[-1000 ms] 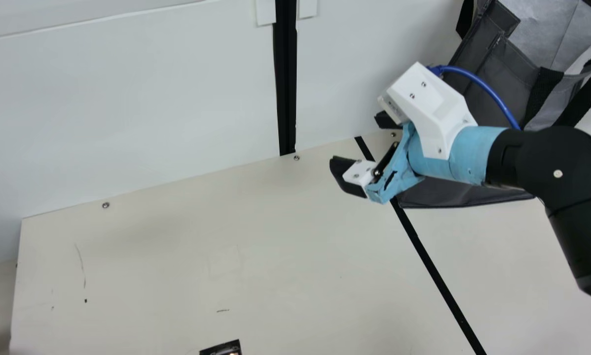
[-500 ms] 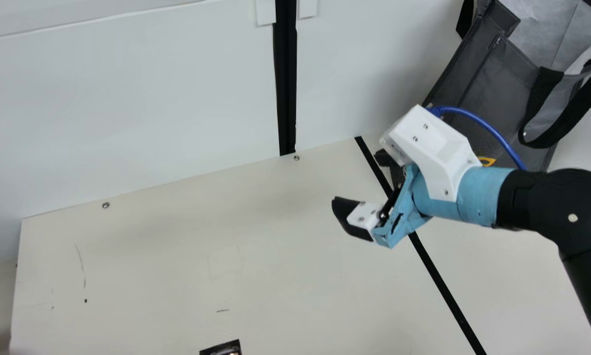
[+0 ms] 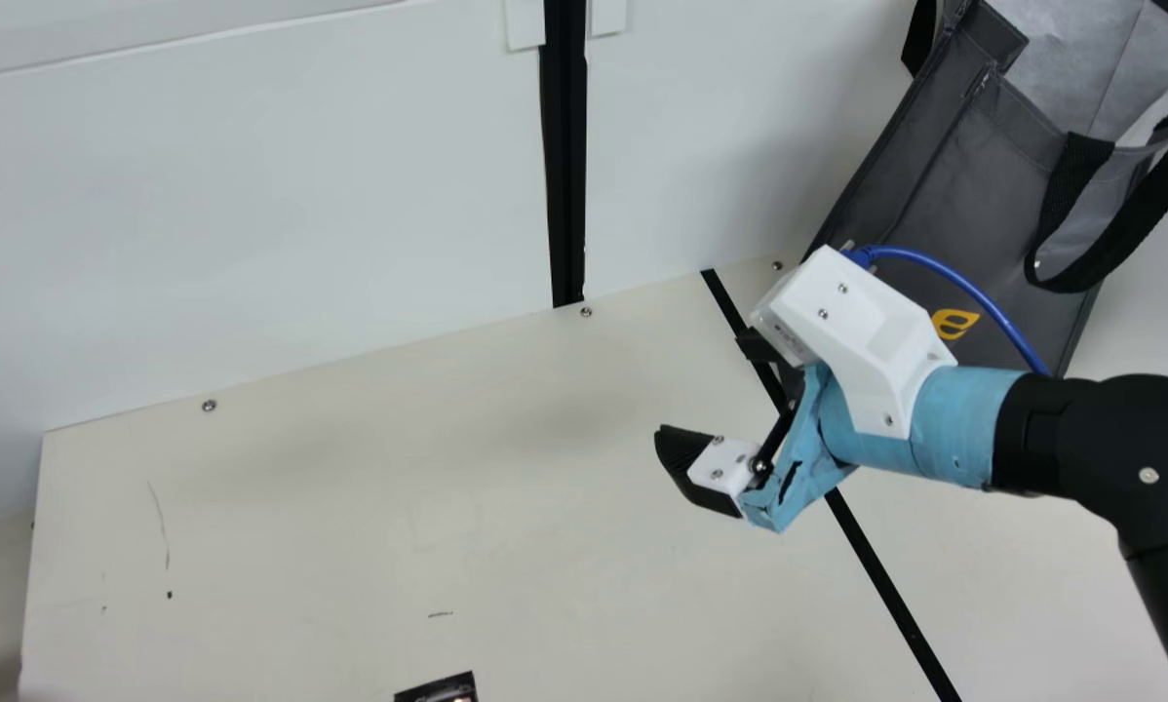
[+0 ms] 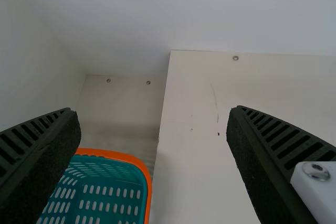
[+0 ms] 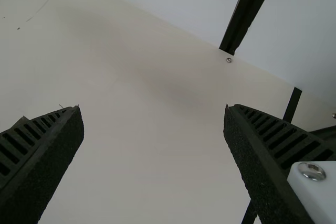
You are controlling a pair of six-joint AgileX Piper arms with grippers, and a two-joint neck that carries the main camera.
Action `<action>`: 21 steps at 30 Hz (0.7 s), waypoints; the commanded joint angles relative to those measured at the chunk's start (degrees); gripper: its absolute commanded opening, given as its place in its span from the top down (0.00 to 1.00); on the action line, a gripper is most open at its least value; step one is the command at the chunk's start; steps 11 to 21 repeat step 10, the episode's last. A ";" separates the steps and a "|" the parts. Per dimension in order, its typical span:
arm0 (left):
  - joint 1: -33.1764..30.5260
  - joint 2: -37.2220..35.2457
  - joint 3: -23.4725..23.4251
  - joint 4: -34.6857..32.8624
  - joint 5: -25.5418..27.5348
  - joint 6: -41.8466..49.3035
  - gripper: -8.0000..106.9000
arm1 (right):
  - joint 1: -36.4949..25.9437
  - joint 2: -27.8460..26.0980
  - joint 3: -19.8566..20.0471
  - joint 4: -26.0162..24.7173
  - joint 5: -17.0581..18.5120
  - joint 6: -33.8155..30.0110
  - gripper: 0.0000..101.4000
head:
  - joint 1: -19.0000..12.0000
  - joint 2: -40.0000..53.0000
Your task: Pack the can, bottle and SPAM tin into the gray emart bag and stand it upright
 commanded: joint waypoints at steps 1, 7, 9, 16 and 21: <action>0.00 0.00 0.00 0.00 0.00 0.00 0.15 | 0.00 0.00 0.00 0.00 0.00 0.00 0.06 | -1.30 -0.05; 0.00 0.00 0.00 0.00 0.00 0.00 0.15 | 0.00 0.00 0.00 0.00 0.00 0.00 0.06 | -1.30 -0.05; 0.00 0.00 0.00 0.00 0.00 0.00 0.15 | 0.00 0.00 0.00 0.00 0.00 0.00 0.06 | -1.30 -0.05; 0.00 0.00 0.00 0.00 0.00 0.00 0.15 | 0.00 0.00 0.00 0.00 0.00 0.00 0.06 | -1.30 -0.05; 0.00 0.00 0.00 0.00 0.00 0.00 0.15 | 0.00 0.00 0.00 0.00 0.00 0.00 0.06 | -1.30 -0.05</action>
